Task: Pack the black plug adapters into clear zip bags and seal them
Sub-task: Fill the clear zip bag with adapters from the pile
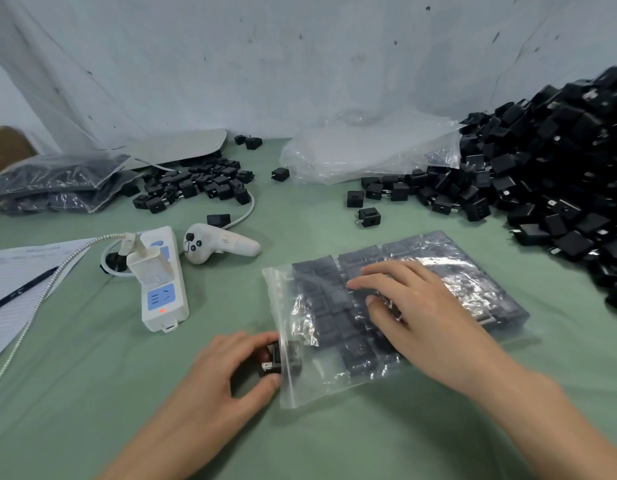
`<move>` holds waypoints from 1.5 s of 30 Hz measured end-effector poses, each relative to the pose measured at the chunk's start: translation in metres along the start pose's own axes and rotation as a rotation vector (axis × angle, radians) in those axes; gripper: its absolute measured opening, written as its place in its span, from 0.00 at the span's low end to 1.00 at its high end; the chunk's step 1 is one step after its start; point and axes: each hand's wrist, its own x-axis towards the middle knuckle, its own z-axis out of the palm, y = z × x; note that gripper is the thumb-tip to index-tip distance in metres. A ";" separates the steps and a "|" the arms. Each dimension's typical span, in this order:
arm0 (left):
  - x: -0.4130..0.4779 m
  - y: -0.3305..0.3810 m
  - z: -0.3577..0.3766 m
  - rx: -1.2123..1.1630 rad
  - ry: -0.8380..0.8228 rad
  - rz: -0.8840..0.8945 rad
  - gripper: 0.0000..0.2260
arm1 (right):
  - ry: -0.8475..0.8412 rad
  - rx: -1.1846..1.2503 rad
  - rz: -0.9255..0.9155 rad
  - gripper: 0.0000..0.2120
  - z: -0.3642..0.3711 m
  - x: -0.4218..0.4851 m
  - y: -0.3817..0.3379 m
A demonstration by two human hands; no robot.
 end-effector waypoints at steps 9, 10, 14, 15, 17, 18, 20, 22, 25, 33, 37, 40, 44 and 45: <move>-0.005 0.004 0.004 -0.216 0.003 -0.093 0.23 | -0.089 0.020 -0.059 0.17 -0.002 -0.003 -0.004; -0.005 0.006 0.003 -0.254 0.023 -0.094 0.22 | -0.104 0.021 -0.068 0.18 -0.003 -0.003 -0.004; -0.004 0.016 0.003 -0.406 0.012 -0.115 0.08 | -0.130 0.010 -0.087 0.19 -0.004 -0.005 -0.005; -0.004 0.017 0.003 -0.416 -0.025 -0.114 0.07 | -0.133 0.006 -0.088 0.18 -0.003 -0.006 -0.005; -0.004 0.019 0.005 -0.417 -0.060 -0.105 0.05 | -0.140 0.002 -0.091 0.18 -0.004 -0.007 -0.005; -0.004 0.019 0.005 -0.416 -0.056 -0.096 0.02 | -0.146 0.002 -0.091 0.18 -0.004 -0.008 -0.004; -0.004 0.018 0.004 -0.380 0.011 -0.082 0.03 | -0.166 0.008 -0.095 0.20 -0.005 -0.009 -0.004; -0.004 0.018 0.003 -0.368 0.045 -0.091 0.02 | -0.186 0.016 -0.102 0.21 -0.007 -0.010 -0.004; -0.003 0.021 0.007 -0.396 -0.012 -0.087 0.04 | -0.206 0.010 -0.112 0.21 -0.008 -0.012 -0.004; -0.001 0.024 0.012 -0.447 -0.020 -0.073 0.04 | -0.216 -0.005 -0.124 0.21 -0.008 -0.015 -0.007; 0.000 0.024 0.014 -0.464 -0.011 -0.077 0.07 | -0.214 -0.011 -0.134 0.22 -0.006 -0.016 -0.006; 0.002 0.027 0.020 -0.426 0.031 -0.048 0.09 | -0.229 -0.019 -0.144 0.23 -0.003 -0.017 -0.004; 0.003 0.030 0.022 -0.407 0.080 -0.046 0.13 | -0.237 -0.025 -0.150 0.24 -0.001 -0.016 -0.002; 0.004 0.030 0.022 -0.403 0.081 -0.051 0.12 | -0.238 -0.025 -0.148 0.24 -0.001 -0.016 -0.001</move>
